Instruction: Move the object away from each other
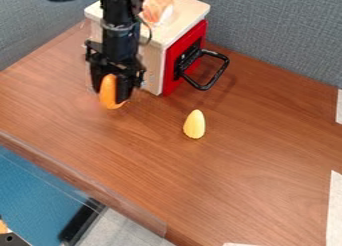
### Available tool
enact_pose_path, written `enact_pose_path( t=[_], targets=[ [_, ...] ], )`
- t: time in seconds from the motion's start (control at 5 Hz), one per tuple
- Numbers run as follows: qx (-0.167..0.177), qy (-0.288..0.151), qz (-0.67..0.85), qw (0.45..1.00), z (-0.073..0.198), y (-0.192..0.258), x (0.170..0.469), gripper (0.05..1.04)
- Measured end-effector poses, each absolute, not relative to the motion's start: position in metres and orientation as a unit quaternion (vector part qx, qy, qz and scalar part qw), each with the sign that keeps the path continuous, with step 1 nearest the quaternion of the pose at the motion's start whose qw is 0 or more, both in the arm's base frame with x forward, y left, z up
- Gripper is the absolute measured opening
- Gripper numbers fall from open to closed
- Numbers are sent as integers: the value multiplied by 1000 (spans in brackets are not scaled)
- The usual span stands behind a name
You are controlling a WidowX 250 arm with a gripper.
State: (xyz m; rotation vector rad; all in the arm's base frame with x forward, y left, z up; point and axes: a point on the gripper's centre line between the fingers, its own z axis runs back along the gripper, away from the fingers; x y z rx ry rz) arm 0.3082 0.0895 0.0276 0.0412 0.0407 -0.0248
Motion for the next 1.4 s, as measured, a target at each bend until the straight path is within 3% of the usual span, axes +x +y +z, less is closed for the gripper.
enact_pose_path(
  t=[0.2,0.4,0.6,0.8,1.0,1.4],
  targets=[
    [31,4,6,999,16,98,309,618],
    [44,21,13,999,3,103,307,695],
    [42,37,21,998,-2,108,308,967],
    [23,45,14,999,11,102,304,1004],
    [5,9,5,1000,44,98,307,1001],
    [-10,-26,-11,1000,75,92,301,1001]
  ],
)
